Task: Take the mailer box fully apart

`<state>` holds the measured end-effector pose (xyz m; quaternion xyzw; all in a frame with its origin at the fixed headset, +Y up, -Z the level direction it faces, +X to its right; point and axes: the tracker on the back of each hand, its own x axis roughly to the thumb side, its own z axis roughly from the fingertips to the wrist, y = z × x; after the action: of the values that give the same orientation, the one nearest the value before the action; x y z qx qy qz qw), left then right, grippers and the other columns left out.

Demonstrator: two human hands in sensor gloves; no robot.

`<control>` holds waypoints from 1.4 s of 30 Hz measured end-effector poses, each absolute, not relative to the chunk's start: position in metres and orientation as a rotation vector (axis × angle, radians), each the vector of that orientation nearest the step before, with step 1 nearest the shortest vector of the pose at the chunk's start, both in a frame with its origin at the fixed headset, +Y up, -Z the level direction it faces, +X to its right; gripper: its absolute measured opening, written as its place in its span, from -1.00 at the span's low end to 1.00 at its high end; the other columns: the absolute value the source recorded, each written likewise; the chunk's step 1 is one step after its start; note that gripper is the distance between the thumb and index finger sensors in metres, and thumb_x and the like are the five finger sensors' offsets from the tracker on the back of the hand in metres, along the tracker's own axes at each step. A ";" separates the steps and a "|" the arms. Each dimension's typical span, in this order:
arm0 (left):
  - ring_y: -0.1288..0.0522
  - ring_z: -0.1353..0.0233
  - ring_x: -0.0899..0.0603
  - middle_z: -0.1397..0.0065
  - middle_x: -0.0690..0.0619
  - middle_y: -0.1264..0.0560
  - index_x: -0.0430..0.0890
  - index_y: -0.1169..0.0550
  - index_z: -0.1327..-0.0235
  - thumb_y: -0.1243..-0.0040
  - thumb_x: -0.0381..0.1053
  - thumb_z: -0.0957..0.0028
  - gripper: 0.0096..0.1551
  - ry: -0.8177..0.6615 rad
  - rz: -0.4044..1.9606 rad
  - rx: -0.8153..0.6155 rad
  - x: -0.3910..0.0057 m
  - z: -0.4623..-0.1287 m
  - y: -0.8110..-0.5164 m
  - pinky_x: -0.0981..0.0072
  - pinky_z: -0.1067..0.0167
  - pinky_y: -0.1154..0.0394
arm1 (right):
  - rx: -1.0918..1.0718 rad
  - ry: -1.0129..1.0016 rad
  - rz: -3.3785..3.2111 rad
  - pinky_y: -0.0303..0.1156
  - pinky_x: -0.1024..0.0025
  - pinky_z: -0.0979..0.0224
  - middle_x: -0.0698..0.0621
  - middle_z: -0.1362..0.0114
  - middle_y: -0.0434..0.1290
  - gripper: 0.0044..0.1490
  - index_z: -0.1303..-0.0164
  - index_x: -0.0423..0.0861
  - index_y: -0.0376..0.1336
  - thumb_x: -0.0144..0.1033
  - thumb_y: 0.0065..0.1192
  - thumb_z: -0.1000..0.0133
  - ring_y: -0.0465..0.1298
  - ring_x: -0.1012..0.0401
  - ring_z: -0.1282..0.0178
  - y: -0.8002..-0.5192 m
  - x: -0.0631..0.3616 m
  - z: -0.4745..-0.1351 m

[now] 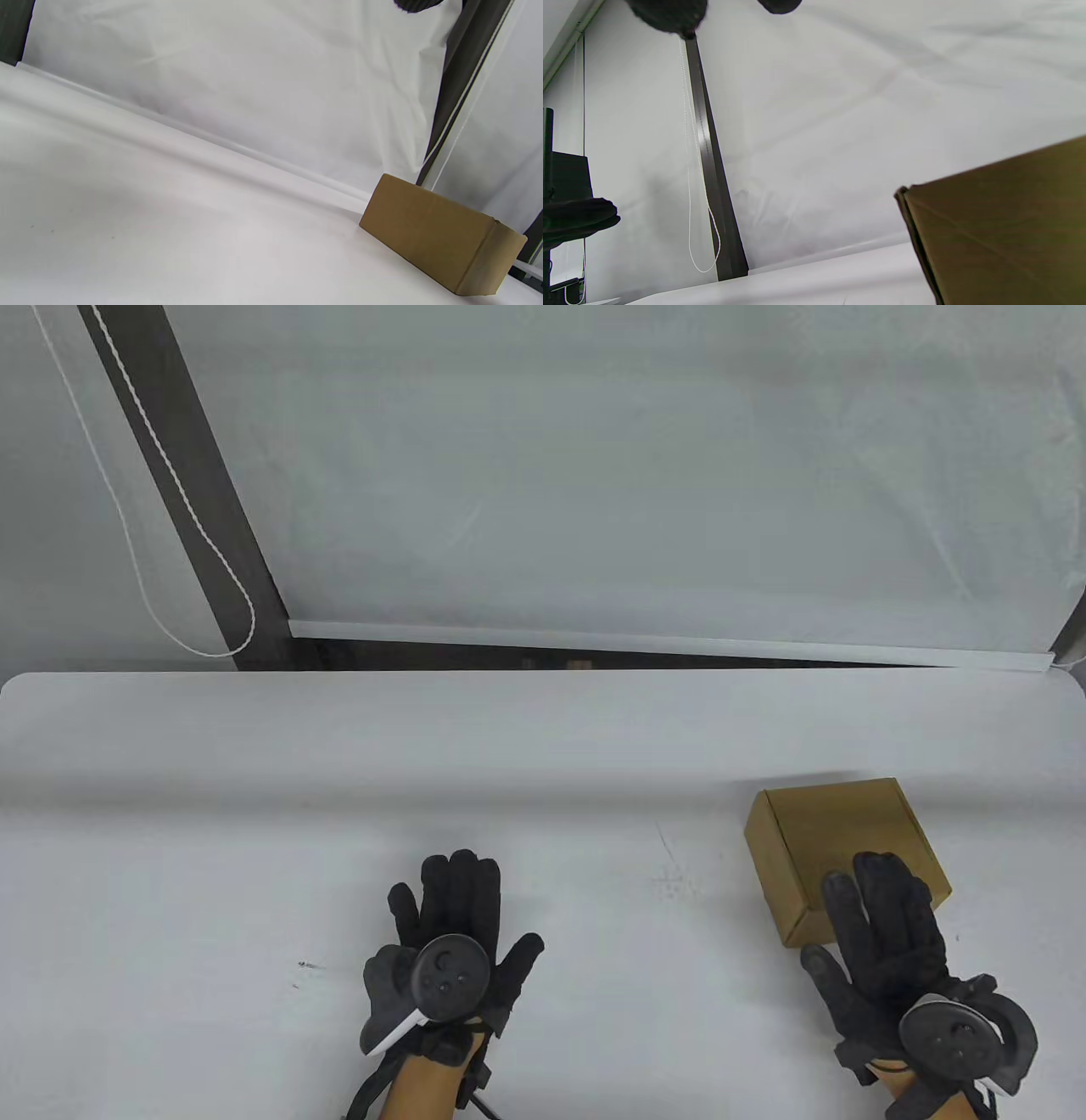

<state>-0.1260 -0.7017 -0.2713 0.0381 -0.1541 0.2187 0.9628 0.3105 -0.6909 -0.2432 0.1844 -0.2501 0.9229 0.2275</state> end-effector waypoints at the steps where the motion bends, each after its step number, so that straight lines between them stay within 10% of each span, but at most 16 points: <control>1: 0.35 -0.62 -0.44 -0.72 -0.29 0.23 -0.21 0.13 -0.64 0.03 0.36 -0.20 0.06 -0.307 0.443 0.065 -0.126 -0.272 -0.703 -0.51 -0.28 0.50 | 0.505 -0.679 2.543 -0.27 -0.36 -0.65 -0.26 -0.81 -0.27 -0.07 -0.70 -0.05 -0.10 0.16 0.04 -0.23 -0.20 -0.27 -0.75 -0.691 0.311 -0.244; 14: 0.34 -0.62 -0.45 -0.72 -0.29 0.23 -0.20 0.12 -0.65 0.05 0.35 -0.21 0.04 -0.304 0.481 0.041 -0.127 -0.274 -0.706 -0.51 -0.29 0.49 | 0.292 -0.428 2.611 -0.31 -0.35 -0.65 -0.27 -0.80 -0.27 -0.05 -0.70 -0.08 -0.11 0.16 0.04 -0.24 -0.24 -0.28 -0.74 -0.712 0.331 -0.260; 19: 0.34 -0.61 -0.46 -0.71 -0.30 0.24 -0.20 0.11 -0.65 0.05 0.34 -0.21 0.03 -0.291 0.507 0.015 -0.129 -0.274 -0.708 -0.51 -0.28 0.49 | 0.102 -0.051 2.773 -0.33 -0.36 -0.64 -0.29 -0.80 -0.21 -0.10 -0.69 -0.07 -0.05 0.15 0.04 -0.23 -0.23 -0.28 -0.74 -0.742 0.349 -0.275; 20: 0.34 -0.61 -0.46 -0.71 -0.30 0.23 -0.20 0.11 -0.65 0.05 0.34 -0.21 0.02 -0.292 0.510 0.013 -0.129 -0.274 -0.708 -0.51 -0.29 0.48 | 0.101 0.104 2.754 -0.39 -0.34 -0.64 -0.18 -0.78 -0.45 -0.04 -0.70 0.05 -0.27 0.17 0.01 -0.25 -0.42 -0.19 -0.74 -0.750 0.350 -0.275; 42: 0.29 -0.62 -0.48 -0.71 -0.32 0.21 -0.11 0.13 -0.66 0.08 0.34 -0.22 -0.01 -0.499 0.398 -0.108 -0.082 -0.271 -0.722 -0.55 -0.30 0.41 | 0.607 -0.039 2.764 -0.25 -0.36 -0.63 -0.38 -0.68 -0.03 -0.11 -0.66 -0.13 0.05 0.14 0.06 -0.23 -0.07 -0.33 -0.64 -0.723 0.257 -0.252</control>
<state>-0.0816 -0.7223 -0.2707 -0.0529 -0.2453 0.1957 0.9480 0.2565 -0.7232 -0.2516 0.2117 -0.0135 0.9648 0.1553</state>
